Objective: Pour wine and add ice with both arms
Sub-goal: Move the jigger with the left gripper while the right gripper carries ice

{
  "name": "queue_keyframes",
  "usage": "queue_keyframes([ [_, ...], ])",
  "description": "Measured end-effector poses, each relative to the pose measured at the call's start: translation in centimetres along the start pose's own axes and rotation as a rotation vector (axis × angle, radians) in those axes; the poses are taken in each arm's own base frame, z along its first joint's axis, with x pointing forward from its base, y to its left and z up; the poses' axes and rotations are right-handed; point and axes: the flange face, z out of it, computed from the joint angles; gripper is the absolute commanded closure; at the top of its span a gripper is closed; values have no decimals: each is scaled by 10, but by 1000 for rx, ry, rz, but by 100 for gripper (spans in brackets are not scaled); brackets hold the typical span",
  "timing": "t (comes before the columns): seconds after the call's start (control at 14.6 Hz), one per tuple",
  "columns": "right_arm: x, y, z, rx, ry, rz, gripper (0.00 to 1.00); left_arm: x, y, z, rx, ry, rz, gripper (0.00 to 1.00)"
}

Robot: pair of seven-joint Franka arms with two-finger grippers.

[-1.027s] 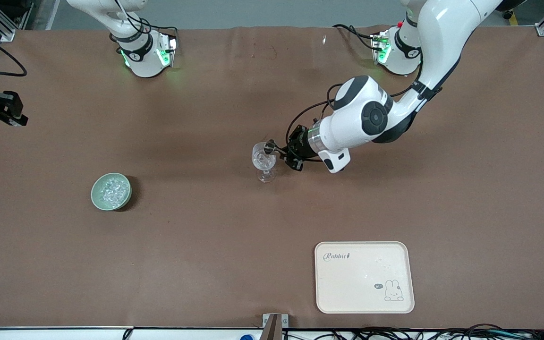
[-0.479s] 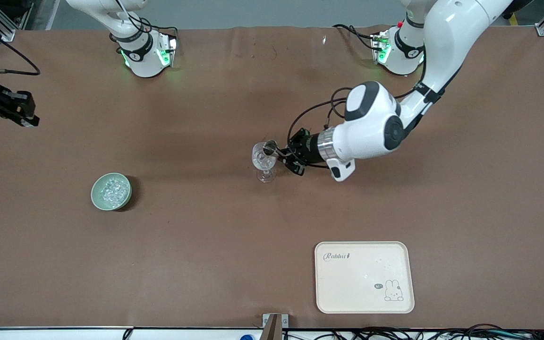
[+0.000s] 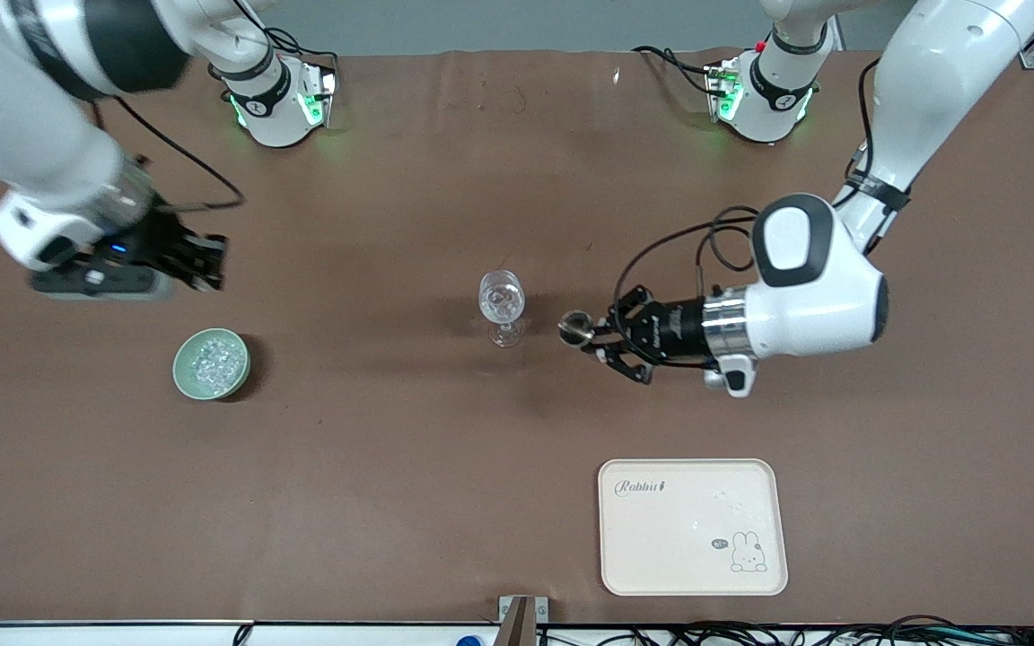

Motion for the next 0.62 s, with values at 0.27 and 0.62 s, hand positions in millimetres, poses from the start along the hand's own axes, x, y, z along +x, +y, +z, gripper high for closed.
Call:
queue_keyframes([
  [0.27, -4, -110, 60, -1, -17, 88, 100, 32, 45, -45, -89, -73, -46, 100],
  [0.62, -20, -214, 102, -5, -27, 179, 100, 92, 93, -84, -192, -110, -103, 100],
])
